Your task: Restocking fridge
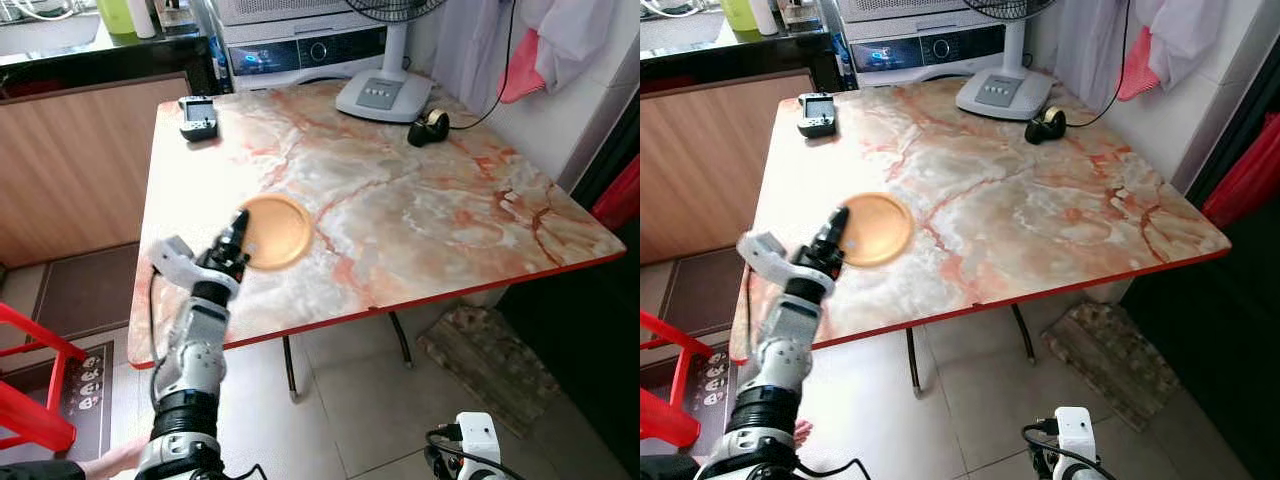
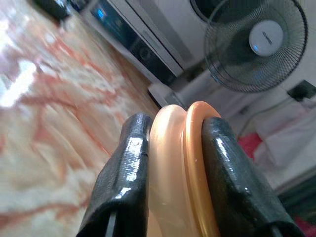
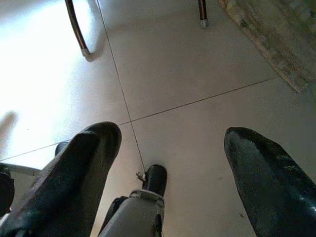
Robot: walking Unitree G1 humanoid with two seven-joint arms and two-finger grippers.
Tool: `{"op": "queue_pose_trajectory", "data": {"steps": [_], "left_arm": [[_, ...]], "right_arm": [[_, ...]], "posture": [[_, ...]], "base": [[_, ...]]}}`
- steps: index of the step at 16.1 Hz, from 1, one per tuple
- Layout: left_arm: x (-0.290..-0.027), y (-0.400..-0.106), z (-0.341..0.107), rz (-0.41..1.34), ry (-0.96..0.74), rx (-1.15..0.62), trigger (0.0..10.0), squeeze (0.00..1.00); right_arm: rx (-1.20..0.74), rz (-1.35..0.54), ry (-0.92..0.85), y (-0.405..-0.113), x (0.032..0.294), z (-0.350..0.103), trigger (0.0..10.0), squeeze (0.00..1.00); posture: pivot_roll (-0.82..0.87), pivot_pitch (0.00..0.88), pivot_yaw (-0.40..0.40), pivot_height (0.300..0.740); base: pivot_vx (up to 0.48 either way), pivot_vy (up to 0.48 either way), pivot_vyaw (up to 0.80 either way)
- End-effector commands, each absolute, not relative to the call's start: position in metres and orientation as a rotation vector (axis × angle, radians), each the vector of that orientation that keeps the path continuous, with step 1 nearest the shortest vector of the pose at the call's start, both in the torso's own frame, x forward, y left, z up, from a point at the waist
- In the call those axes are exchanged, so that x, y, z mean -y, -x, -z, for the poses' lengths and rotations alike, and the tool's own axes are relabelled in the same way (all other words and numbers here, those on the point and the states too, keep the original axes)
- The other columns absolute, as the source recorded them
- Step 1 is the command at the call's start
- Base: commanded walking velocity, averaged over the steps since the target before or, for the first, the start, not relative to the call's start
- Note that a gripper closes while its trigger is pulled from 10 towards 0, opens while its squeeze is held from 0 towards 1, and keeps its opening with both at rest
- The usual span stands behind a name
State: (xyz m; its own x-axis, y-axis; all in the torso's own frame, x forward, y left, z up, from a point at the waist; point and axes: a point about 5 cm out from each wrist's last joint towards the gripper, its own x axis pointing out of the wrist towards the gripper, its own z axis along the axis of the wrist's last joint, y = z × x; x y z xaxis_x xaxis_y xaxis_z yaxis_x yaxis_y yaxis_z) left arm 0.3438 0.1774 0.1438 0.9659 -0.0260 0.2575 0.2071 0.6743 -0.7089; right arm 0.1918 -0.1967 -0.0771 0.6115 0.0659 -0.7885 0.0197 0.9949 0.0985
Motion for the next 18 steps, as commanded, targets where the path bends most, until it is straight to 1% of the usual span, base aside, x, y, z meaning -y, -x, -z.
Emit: {"op": "queue_pose_trajectory", "data": {"steps": [1, 7, 10, 18], "left_arm": [[-0.179, -0.342, -0.149, 0.129, 0.787, 0.239, 10.0, 0.00], [-0.168, -0.342, -0.151, 0.156, 0.744, 0.209, 10.0, 0.00], [-0.166, -0.343, -0.153, 0.161, 0.719, 0.211, 10.0, 0.00], [-0.164, -0.346, -0.158, 0.169, 0.714, 0.212, 10.0, 0.00]], "right_arm": [[-0.926, -0.020, -0.107, -0.189, 0.196, 0.079, 10.0, 0.00], [-0.934, -0.025, -0.107, -0.186, 0.194, 0.081, 10.0, 0.00], [-0.935, -0.026, -0.108, -0.186, 0.194, 0.081, 10.0, 0.00], [-0.930, -0.026, -0.112, -0.189, 0.194, 0.079, 10.0, 0.00]], "posture": [[-0.02, 0.000, 0.029, 0.740], [-0.03, 0.000, 0.040, 0.740], [-0.02, 0.000, 0.039, 0.740], [-0.02, 0.005, 0.033, 0.740]], "base": [[0.000, 0.000, -0.80], [0.000, 0.000, -0.80], [0.000, -0.456, -0.80], [0.000, 0.000, -0.80]]}}
